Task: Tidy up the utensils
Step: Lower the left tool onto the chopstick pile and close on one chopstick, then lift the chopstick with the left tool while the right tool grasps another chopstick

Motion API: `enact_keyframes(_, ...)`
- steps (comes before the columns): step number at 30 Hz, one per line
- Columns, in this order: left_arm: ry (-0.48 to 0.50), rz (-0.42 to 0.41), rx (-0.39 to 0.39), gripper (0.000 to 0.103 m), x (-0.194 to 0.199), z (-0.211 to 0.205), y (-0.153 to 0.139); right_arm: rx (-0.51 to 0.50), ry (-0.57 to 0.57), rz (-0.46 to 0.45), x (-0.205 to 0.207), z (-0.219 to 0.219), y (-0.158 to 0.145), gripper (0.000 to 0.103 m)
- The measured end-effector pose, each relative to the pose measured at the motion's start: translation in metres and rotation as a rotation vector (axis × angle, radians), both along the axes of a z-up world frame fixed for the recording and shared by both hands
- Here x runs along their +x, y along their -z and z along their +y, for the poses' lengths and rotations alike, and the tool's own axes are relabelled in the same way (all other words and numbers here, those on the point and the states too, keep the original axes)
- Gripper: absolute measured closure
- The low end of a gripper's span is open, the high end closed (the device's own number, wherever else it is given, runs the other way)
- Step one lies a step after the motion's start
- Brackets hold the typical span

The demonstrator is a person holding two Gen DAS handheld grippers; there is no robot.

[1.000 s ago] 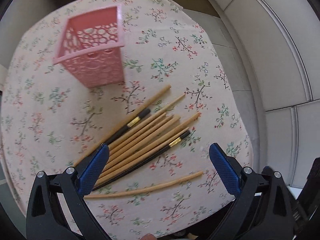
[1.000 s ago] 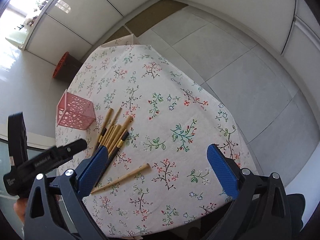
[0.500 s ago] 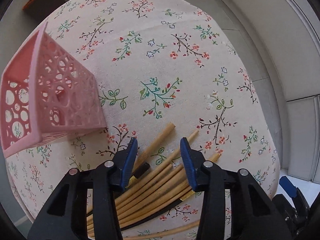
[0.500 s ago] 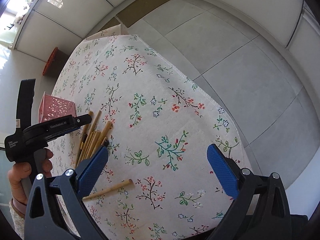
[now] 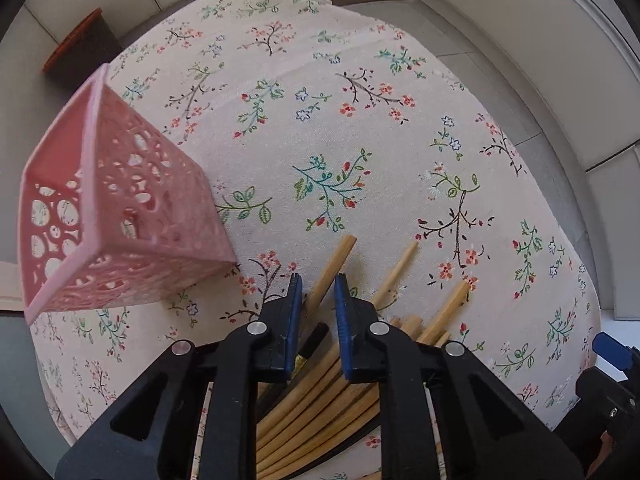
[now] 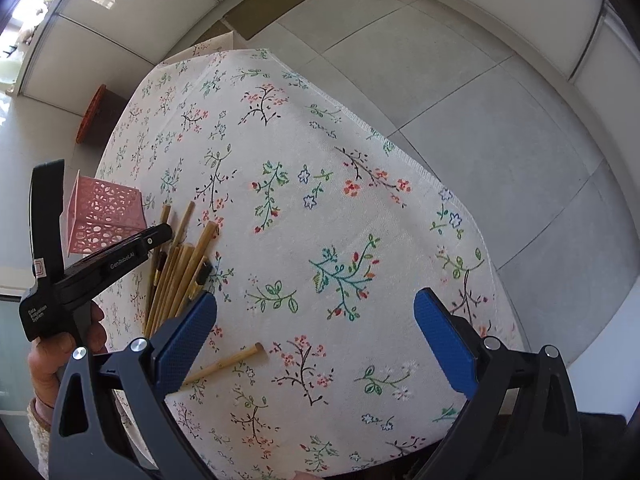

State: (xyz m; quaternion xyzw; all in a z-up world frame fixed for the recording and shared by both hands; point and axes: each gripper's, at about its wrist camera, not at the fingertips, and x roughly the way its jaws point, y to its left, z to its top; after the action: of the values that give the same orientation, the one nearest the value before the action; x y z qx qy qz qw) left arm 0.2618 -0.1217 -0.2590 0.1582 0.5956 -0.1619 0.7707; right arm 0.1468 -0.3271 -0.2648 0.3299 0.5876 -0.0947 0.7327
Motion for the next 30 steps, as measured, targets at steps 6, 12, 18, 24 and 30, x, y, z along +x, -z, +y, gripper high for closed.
enact_keyframes(6, -0.022, -0.116, -0.117, 0.089, -0.051, 0.041, -0.065, 0.128, 0.087, 0.103, -0.015, 0.025, 0.005, 0.010)
enact_keyframes(12, -0.081, -0.208, -0.241, 0.090, -0.091, 0.097, -0.123, 0.127, 0.128, 0.198, -0.007, 0.065, 0.014, 0.027)
enact_keyframes(18, -0.136, -0.290, -0.342, 0.096, -0.124, 0.146, -0.157, 0.083, 0.160, 0.290, 0.016, 0.101, 0.034, 0.040)
enact_keyframes(24, -0.159, -0.340, -0.399, 0.096, -0.134, 0.169, -0.174, -0.051, 0.179, 0.314, 0.031, 0.121, 0.032, 0.071)
enact_keyframes(30, -0.159, -0.353, -0.431, 0.096, -0.144, 0.176, -0.185, 0.015, 0.167, 0.280, 0.022, 0.108, 0.032, 0.095)
